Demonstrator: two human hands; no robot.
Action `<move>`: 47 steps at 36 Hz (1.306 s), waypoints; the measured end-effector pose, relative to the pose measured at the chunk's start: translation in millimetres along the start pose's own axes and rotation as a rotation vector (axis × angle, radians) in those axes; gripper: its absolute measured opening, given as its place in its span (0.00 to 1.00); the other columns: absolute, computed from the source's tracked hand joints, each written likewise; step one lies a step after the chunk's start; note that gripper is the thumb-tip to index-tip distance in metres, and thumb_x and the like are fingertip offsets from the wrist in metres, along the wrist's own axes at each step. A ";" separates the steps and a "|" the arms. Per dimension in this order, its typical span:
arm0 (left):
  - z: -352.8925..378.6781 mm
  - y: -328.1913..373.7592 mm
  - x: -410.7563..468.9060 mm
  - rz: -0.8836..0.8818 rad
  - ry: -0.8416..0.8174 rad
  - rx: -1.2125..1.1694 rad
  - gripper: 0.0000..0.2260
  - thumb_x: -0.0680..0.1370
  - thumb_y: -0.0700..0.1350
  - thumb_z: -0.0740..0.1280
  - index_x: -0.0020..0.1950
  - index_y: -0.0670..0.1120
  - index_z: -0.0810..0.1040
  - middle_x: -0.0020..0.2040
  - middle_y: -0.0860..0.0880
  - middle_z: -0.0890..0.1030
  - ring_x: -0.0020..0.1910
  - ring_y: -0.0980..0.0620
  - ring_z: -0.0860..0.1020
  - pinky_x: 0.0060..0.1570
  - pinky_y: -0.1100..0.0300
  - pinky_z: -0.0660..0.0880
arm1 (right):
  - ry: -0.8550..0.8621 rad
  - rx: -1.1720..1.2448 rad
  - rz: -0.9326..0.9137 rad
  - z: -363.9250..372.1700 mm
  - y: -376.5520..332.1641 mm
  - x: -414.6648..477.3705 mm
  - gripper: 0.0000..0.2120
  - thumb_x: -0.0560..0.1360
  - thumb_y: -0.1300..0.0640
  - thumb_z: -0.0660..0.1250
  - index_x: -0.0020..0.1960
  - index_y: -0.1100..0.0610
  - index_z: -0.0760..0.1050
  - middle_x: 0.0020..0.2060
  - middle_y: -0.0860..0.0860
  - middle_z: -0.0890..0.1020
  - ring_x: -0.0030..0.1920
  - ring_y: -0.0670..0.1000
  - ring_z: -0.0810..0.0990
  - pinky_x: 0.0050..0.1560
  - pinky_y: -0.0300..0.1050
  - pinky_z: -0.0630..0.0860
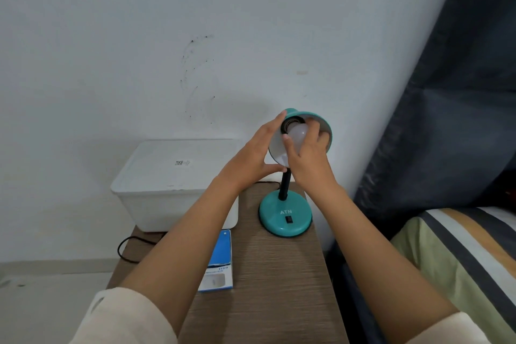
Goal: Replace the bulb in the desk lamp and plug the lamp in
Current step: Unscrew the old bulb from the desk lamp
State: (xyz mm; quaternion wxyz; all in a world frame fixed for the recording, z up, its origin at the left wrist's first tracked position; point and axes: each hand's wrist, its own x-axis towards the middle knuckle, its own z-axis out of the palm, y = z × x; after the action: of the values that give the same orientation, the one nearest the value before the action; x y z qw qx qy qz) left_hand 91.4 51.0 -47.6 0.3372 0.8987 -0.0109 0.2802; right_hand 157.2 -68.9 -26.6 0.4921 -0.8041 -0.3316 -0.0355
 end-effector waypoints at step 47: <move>4.3 11.8 -5.6 -0.032 -0.028 -0.044 0.42 0.72 0.44 0.73 0.74 0.58 0.47 0.73 0.57 0.58 0.72 0.60 0.59 0.70 0.55 0.64 | -0.038 -0.218 -0.242 -15.3 8.8 -5.2 0.24 0.74 0.60 0.65 0.68 0.54 0.64 0.63 0.58 0.66 0.64 0.58 0.64 0.63 0.51 0.68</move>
State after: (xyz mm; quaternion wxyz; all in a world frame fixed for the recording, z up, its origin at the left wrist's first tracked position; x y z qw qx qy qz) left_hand 86.4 38.3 -46.0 0.3612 0.8949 -0.0076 0.2619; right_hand 162.3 -86.5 -27.5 0.3876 -0.8076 -0.4293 -0.1151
